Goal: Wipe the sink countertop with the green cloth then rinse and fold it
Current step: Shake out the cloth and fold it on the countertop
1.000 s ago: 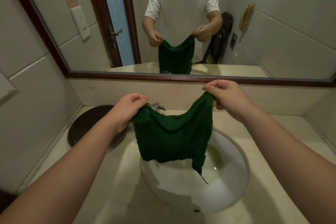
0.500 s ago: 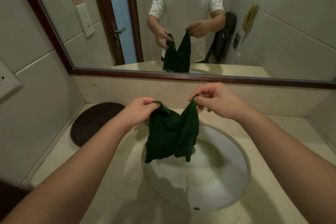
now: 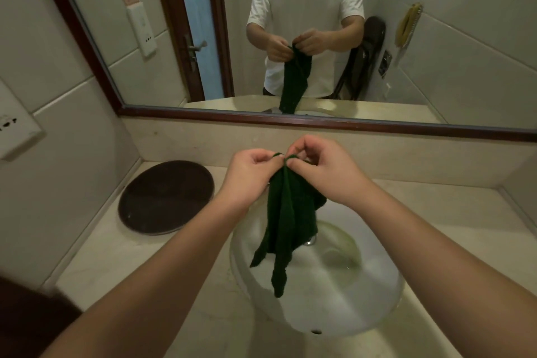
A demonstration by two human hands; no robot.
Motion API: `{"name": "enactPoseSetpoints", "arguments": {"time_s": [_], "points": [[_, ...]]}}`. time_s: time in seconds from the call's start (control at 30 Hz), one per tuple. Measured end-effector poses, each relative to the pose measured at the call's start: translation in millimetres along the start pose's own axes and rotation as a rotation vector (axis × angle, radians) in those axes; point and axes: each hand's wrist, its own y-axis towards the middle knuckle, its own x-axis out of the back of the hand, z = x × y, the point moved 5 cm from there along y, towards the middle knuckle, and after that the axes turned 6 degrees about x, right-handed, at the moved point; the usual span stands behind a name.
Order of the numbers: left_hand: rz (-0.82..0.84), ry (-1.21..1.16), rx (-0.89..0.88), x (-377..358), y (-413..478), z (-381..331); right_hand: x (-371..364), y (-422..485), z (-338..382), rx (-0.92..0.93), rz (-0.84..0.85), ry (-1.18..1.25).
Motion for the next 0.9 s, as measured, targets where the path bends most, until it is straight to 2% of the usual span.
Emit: {"name": "enactPoseSetpoints", "arguments": {"time_s": [0.3, 0.6, 0.9], "points": [[0.104, -0.148, 0.042, -14, -7, 2, 4, -4, -3, -0.027, -0.046, 0.001], [0.081, -0.114, 0.021, -20, -8, 5, 12, -8, -2, -0.067, -0.181, -0.069], [0.143, -0.059, 0.018, -21, -13, -1, 11, -13, 0, -0.066, -0.178, -0.125]]}}
